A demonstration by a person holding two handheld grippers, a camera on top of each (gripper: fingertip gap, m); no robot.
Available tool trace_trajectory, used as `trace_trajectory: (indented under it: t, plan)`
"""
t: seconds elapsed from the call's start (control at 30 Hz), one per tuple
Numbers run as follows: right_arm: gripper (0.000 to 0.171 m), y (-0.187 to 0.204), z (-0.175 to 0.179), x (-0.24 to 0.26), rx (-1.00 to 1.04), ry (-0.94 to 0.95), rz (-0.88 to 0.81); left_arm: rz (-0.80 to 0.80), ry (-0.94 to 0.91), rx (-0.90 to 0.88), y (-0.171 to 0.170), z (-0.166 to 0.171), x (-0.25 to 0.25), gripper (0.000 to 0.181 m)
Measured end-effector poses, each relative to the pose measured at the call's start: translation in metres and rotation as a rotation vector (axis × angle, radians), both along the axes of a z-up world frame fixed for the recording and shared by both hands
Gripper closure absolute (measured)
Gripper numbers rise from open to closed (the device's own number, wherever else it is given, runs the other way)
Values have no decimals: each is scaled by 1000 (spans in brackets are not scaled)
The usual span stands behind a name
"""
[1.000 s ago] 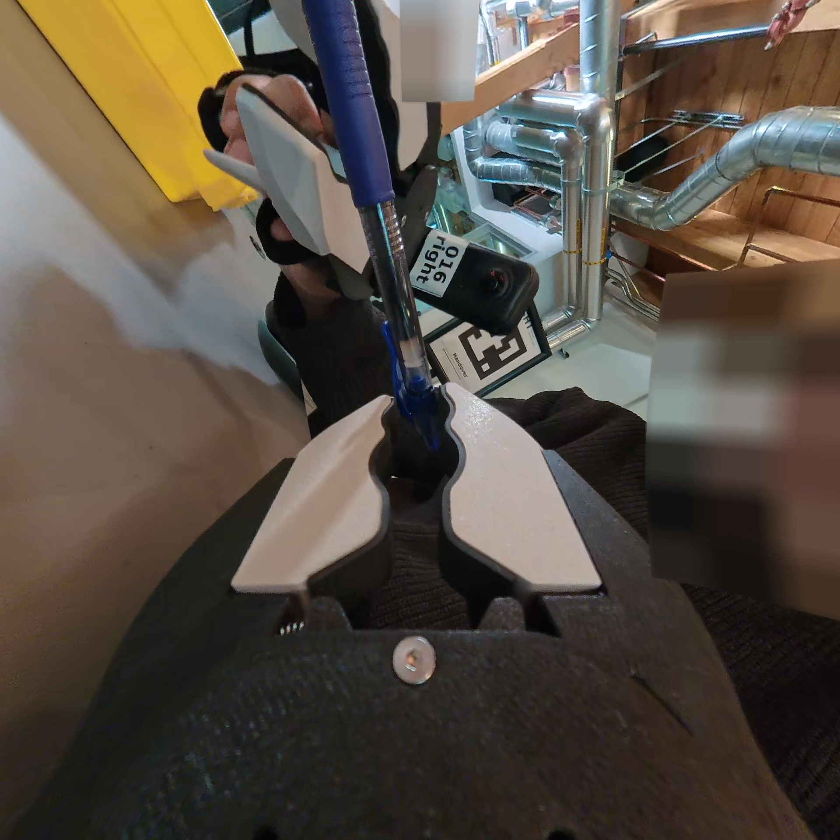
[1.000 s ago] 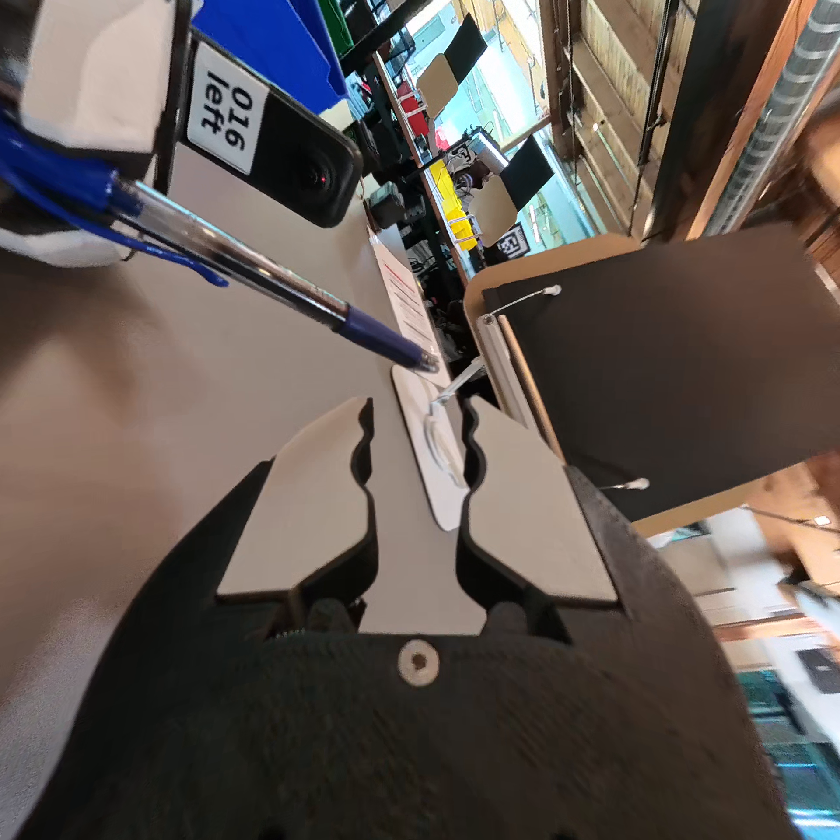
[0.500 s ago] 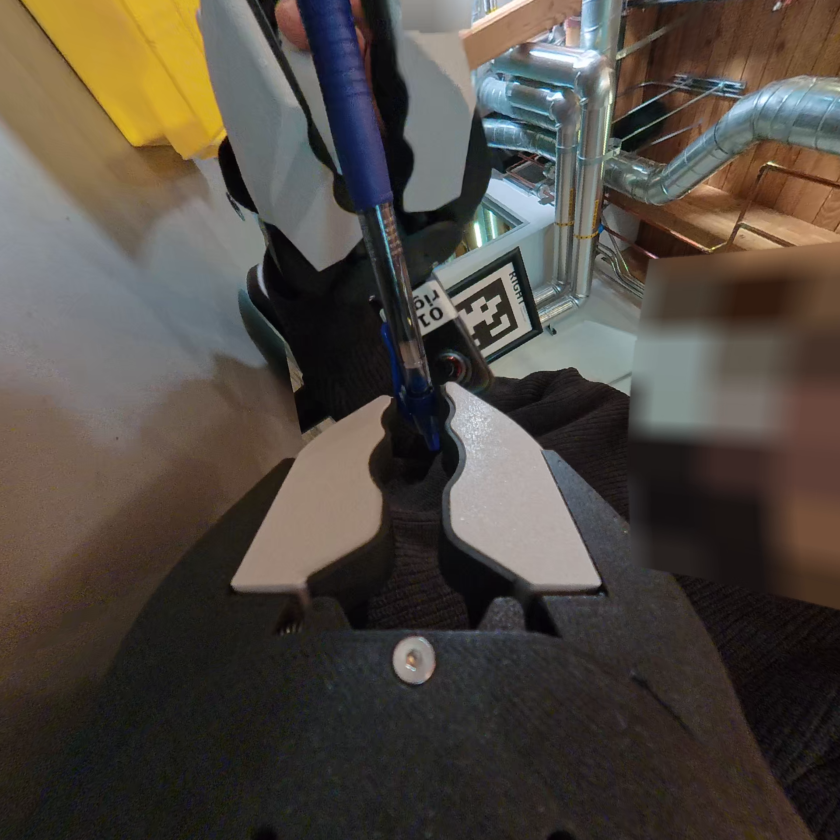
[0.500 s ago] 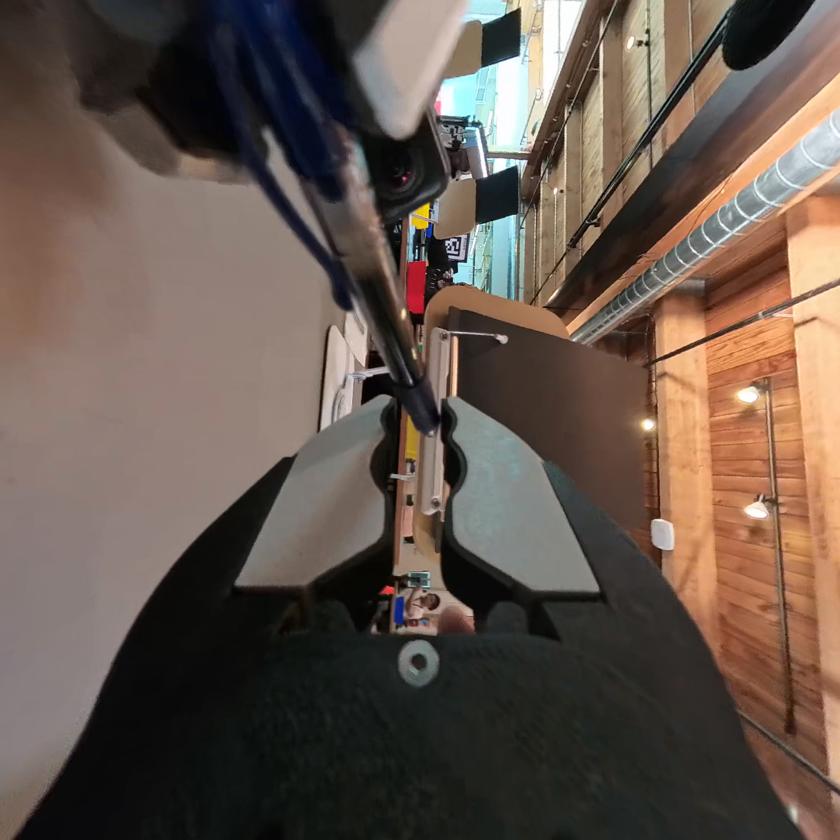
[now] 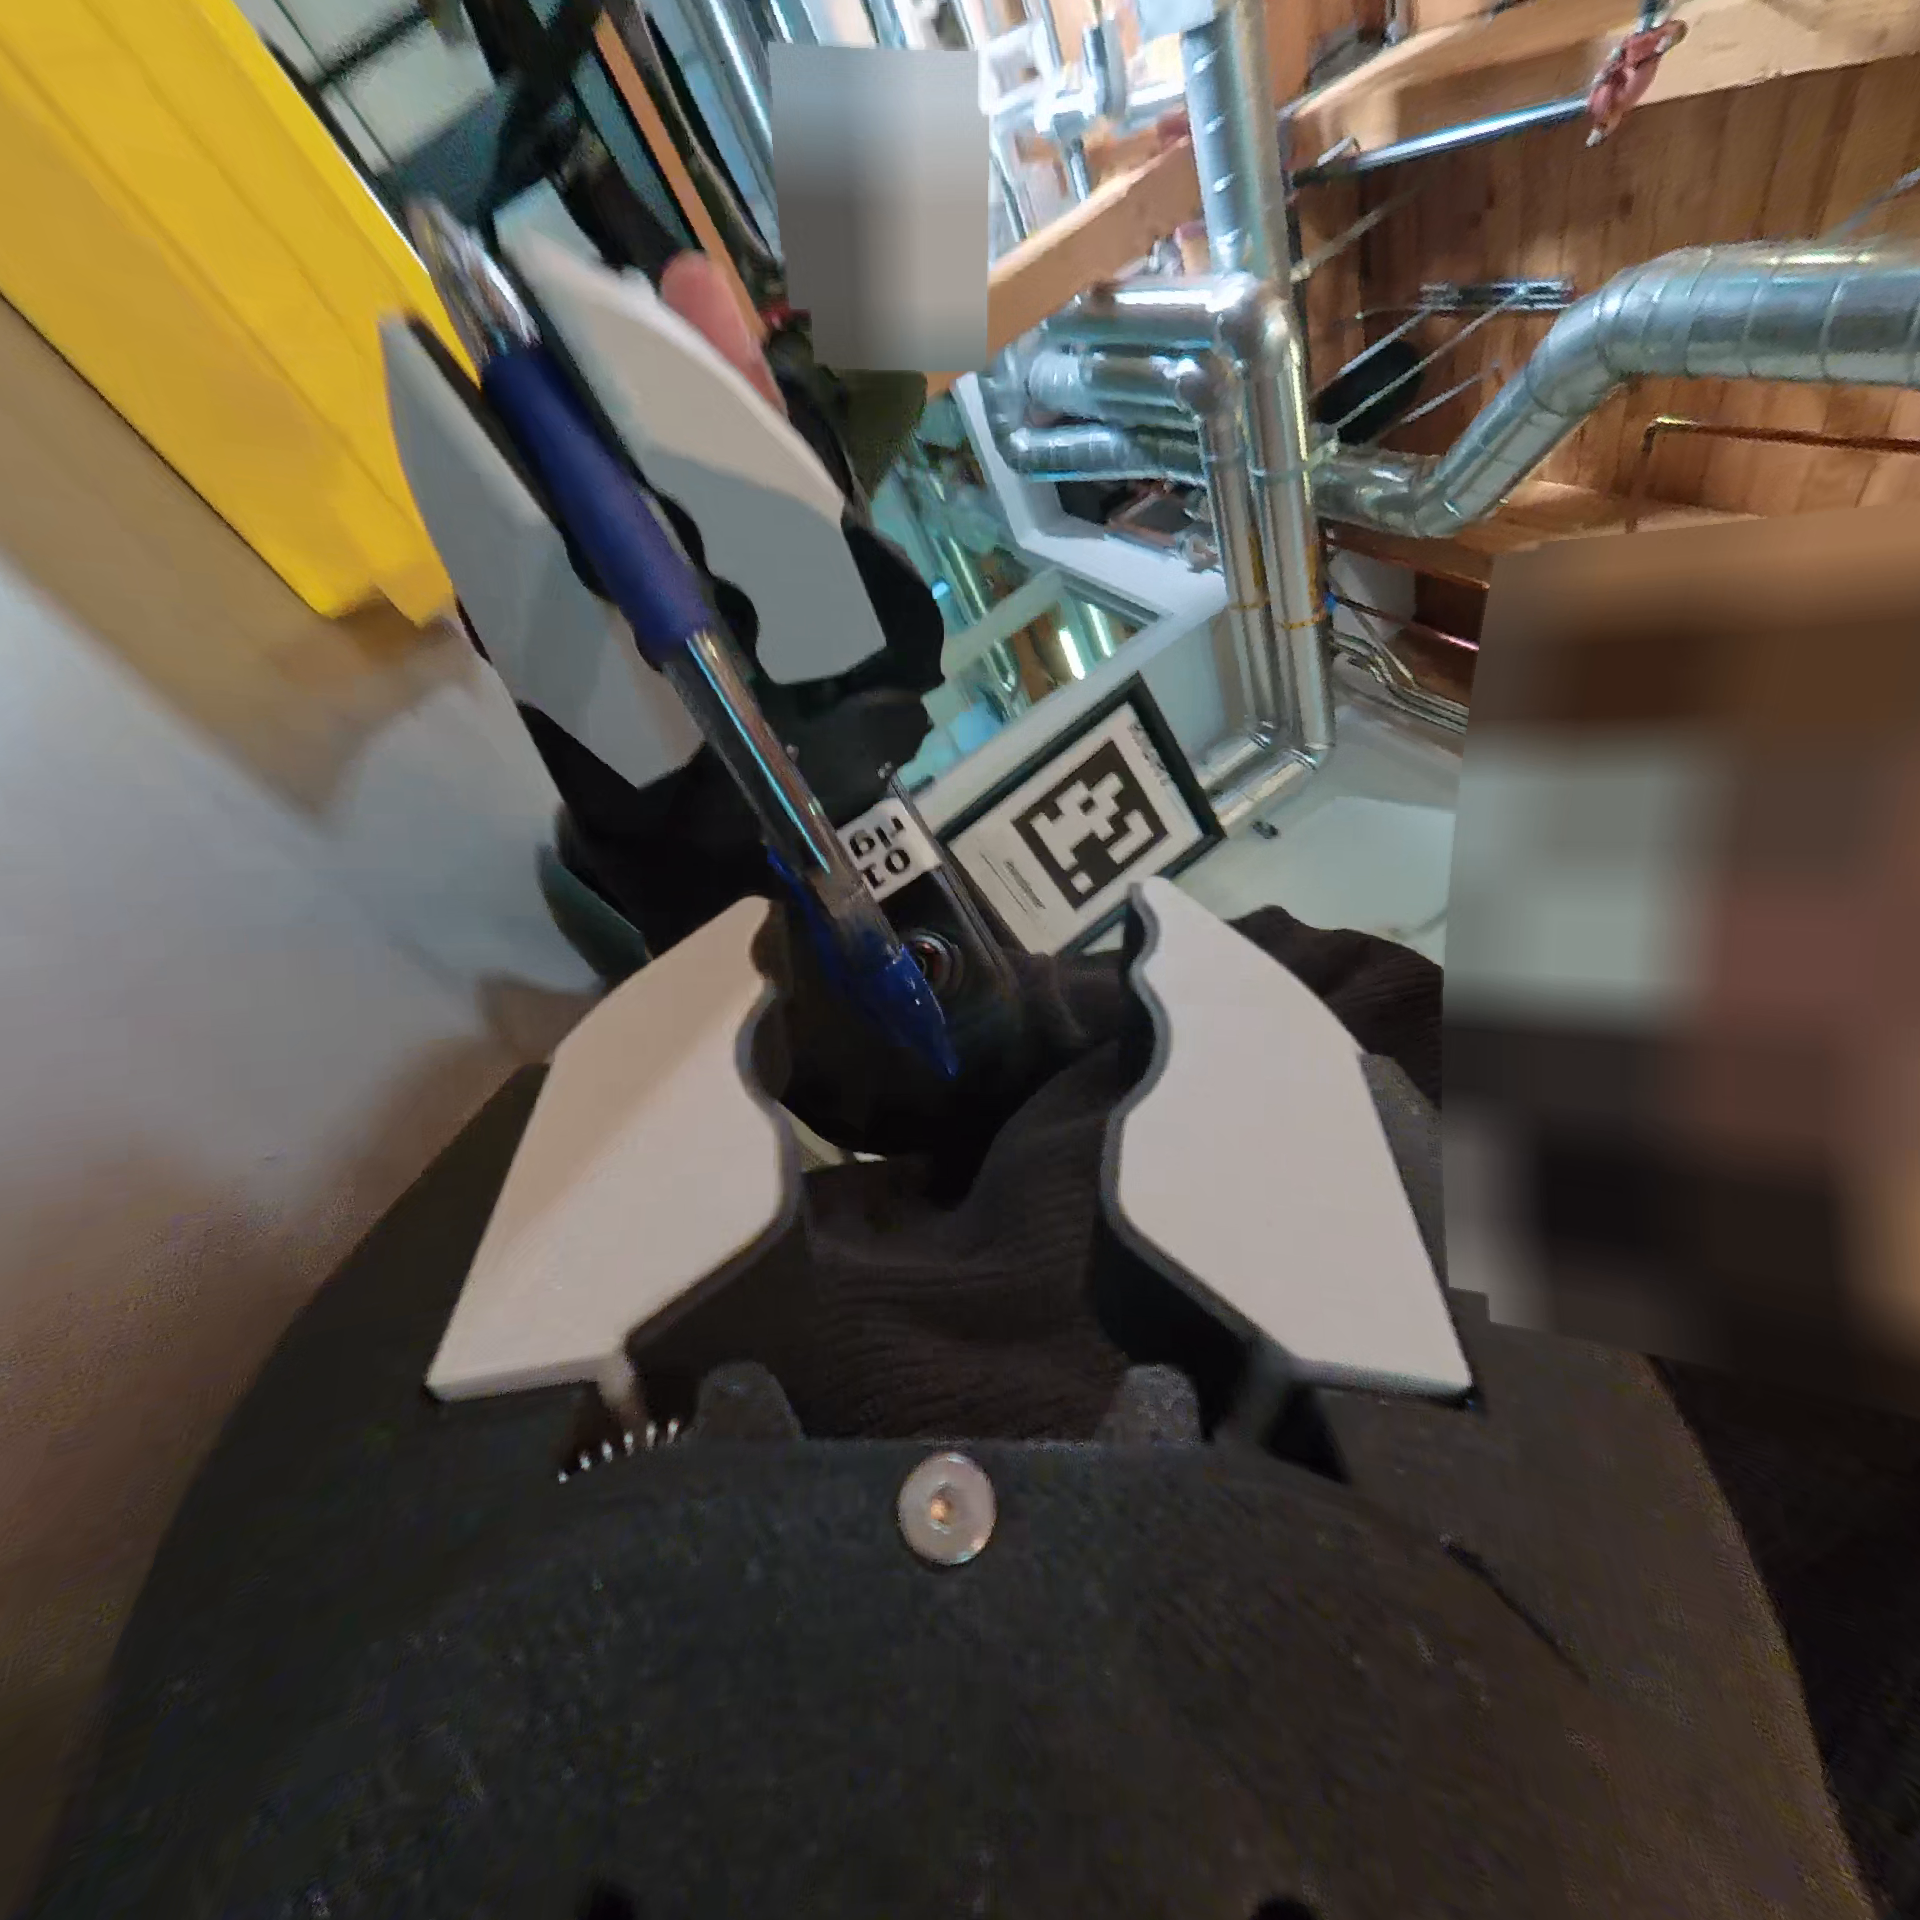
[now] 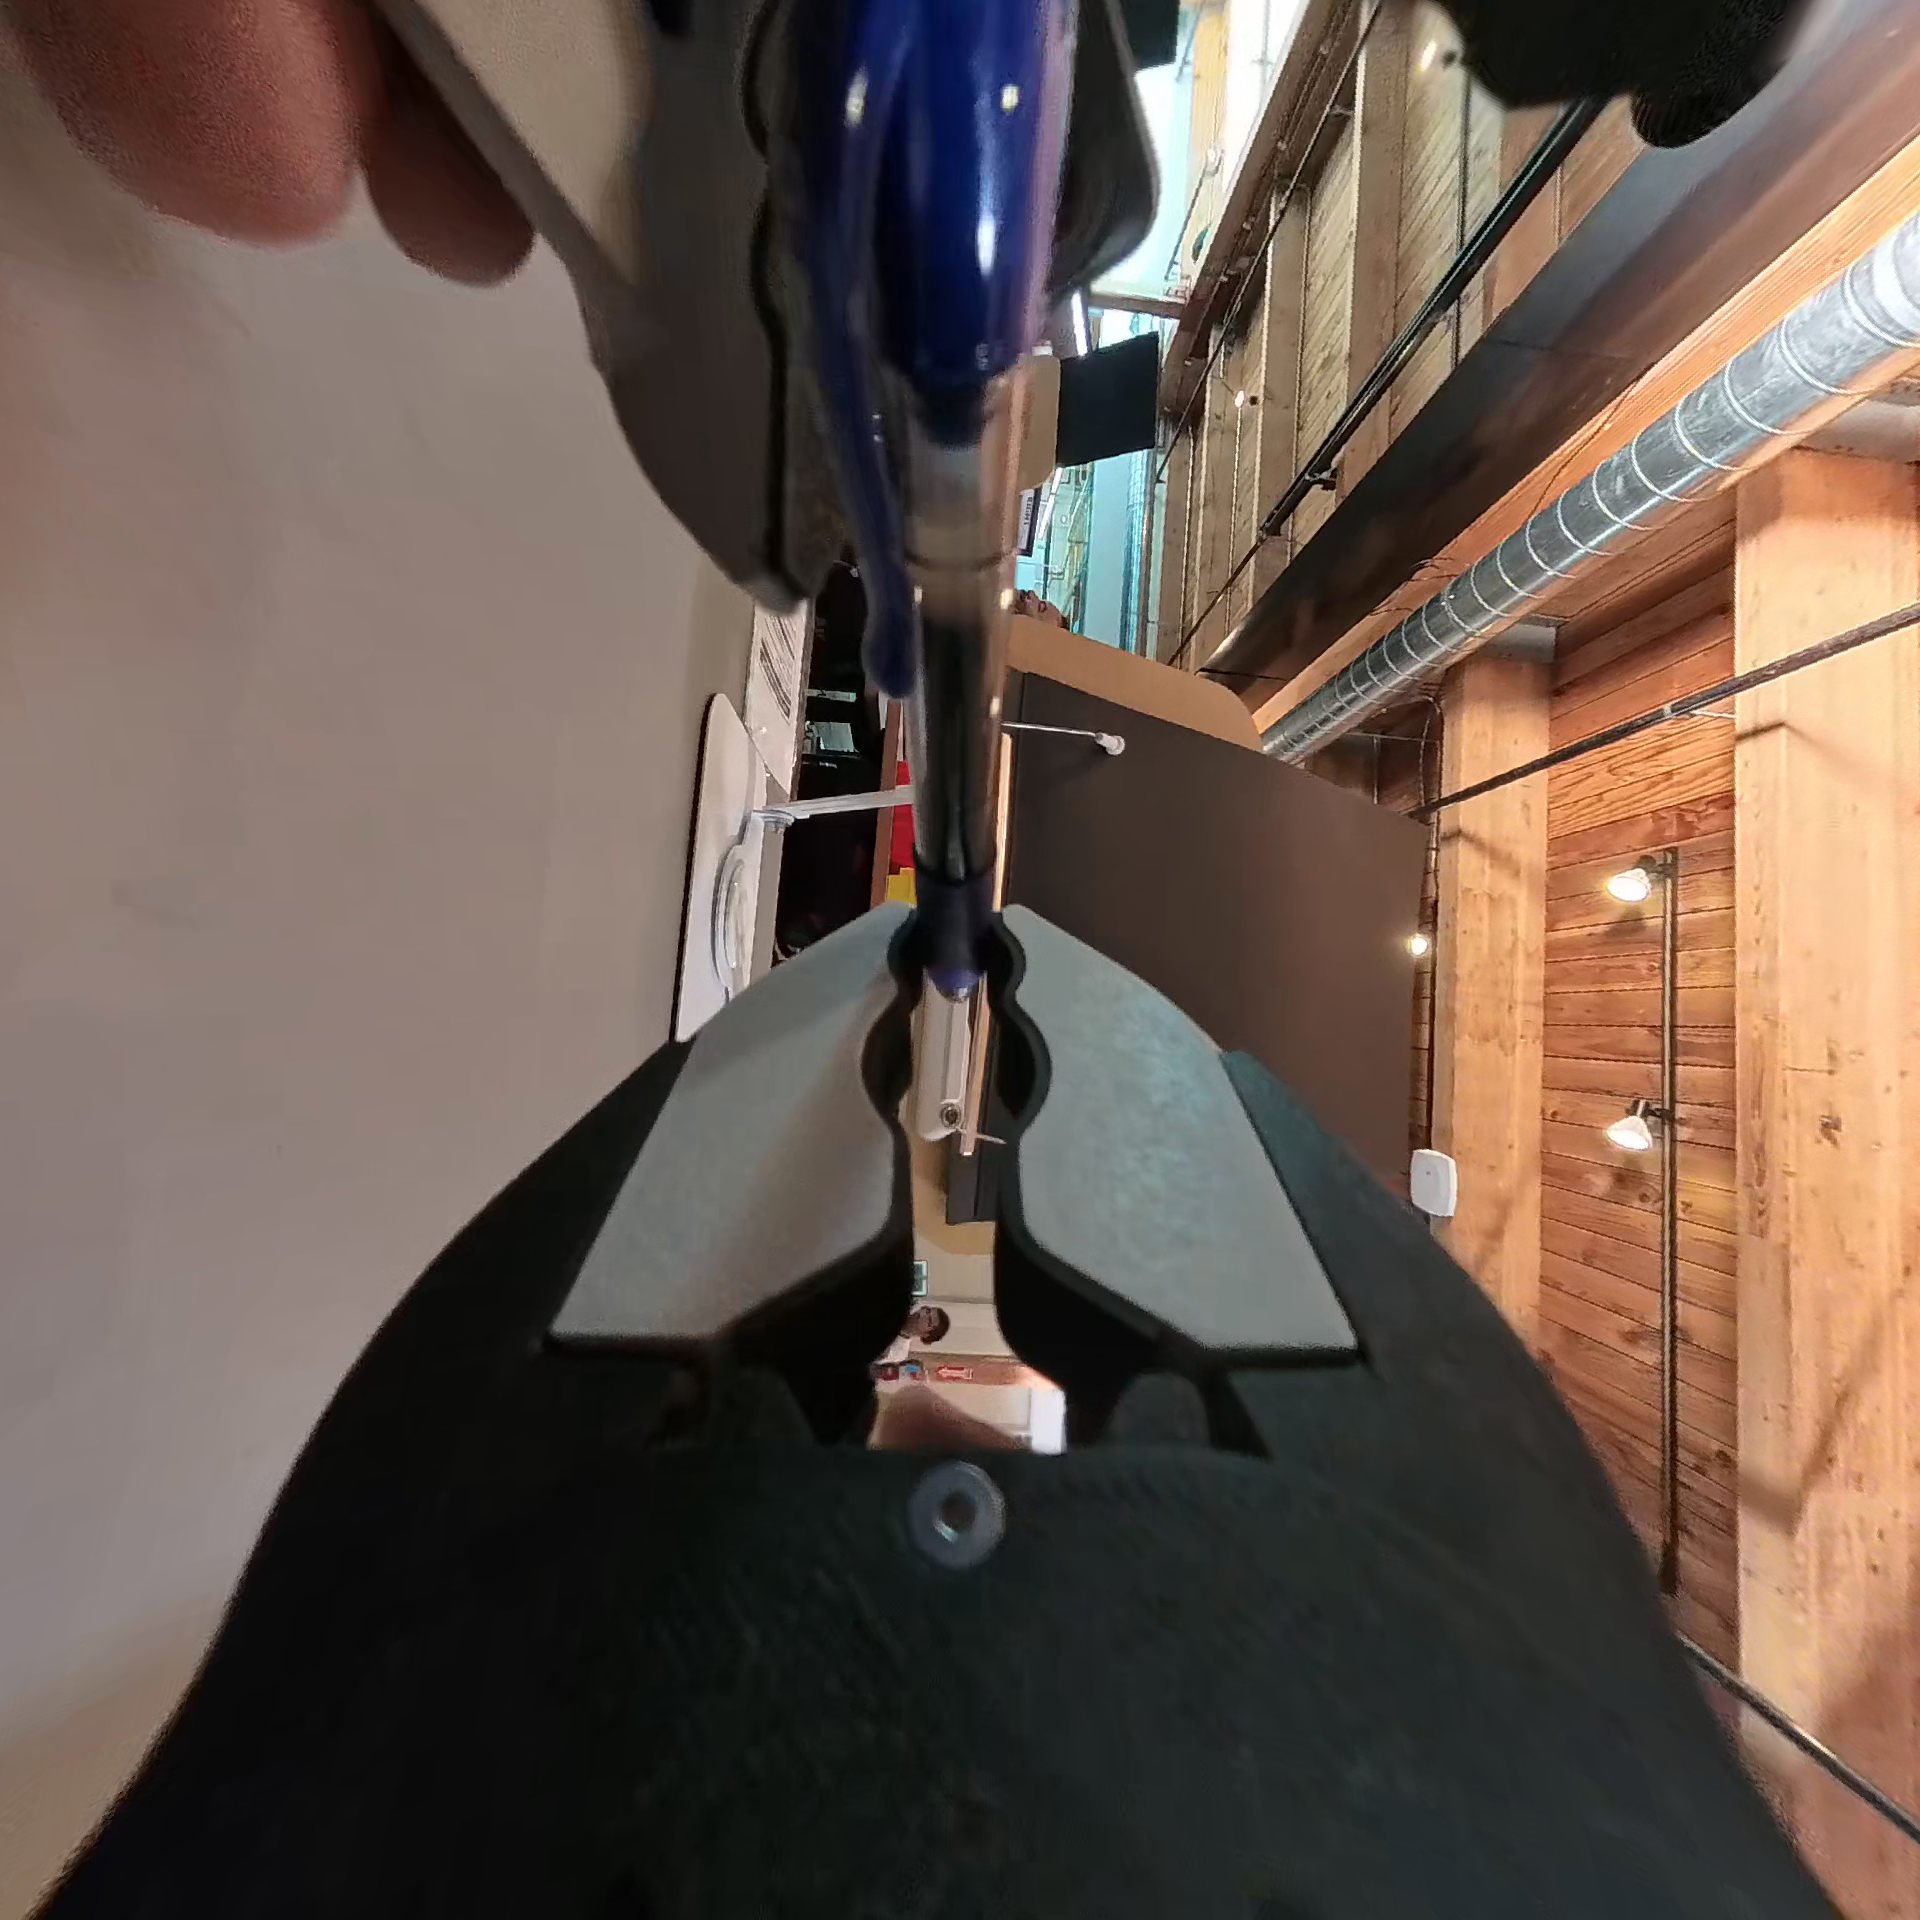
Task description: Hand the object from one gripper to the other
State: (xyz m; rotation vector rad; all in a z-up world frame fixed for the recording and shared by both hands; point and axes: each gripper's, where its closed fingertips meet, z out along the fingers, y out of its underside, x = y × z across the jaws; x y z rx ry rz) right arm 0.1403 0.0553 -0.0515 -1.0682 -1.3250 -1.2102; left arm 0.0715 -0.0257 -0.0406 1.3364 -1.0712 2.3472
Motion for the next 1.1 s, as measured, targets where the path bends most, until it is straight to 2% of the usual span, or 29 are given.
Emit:
trace_trajectory:
  t: [0.03,0.13,0.23,0.3,0.43,0.57,0.77,0.93,1.1]
  plan:
    - [160,0,1,1,1,12,-5,45,-5,20,7,0,1,111]
    - [160,1,5,6,-13,116,-14,259,-15,51,42,1,8,105]
    - [160,0,9,14,-56,307,-20,488,-49,-22,85,11,7,107]
    - [160,0,9,18,-108,458,-17,543,-60,-40,98,13,3,109]
    - [160,-1,9,19,-210,709,10,579,-37,16,102,7,5,112]
    - [160,-5,7,9,-352,934,69,544,-17,44,93,3,10,114]
    - [160,-16,7,-9,-653,1288,165,549,-17,64,93,2,11,116]
    - [160,-22,3,-14,-841,1469,211,541,-19,56,92,2,11,117]
    - [160,-21,-15,-14,-1010,1581,153,537,-15,78,89,1,13,120]
